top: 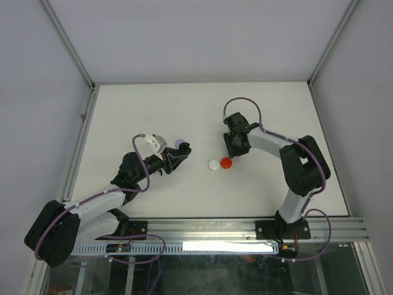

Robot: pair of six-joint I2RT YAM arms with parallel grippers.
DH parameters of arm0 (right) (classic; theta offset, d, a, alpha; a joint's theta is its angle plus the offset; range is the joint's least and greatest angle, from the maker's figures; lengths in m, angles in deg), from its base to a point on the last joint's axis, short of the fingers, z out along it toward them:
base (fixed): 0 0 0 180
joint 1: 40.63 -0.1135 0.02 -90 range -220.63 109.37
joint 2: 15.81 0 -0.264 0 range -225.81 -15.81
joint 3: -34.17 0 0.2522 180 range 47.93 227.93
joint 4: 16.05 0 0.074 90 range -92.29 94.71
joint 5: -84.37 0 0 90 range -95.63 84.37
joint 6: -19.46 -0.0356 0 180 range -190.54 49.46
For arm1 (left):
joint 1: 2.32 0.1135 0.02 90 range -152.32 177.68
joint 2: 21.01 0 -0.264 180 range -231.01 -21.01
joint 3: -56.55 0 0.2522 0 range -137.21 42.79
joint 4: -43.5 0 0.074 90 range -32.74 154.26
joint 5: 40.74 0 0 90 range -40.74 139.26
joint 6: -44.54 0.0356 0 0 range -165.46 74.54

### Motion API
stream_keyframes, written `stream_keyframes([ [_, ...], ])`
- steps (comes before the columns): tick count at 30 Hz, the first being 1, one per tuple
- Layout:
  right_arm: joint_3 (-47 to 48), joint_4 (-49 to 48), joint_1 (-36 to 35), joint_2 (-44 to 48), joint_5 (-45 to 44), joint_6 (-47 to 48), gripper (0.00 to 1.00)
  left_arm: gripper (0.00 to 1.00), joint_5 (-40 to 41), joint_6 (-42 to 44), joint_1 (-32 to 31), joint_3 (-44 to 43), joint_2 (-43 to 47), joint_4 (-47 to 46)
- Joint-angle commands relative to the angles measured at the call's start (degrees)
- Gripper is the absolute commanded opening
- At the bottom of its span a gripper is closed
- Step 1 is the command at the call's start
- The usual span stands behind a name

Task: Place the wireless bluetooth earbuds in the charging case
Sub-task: Move the earbud to the center of the board, then move the charging case to the center of the board.

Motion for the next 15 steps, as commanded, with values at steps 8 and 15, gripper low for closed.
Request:
stream_keyframes([
  [8, -1.57, 0.30, 2.08, 2.81, -5.36, -1.75, 0.41, 0.00, -1.51, 0.33, 0.31, -1.15, -0.63, -1.90],
  [15, -0.84, -0.16, 0.99, 3.96, -3.73, -0.23, 0.40, 0.00, -1.17, 0.33, 0.33, -1.15, -0.63, -1.74],
])
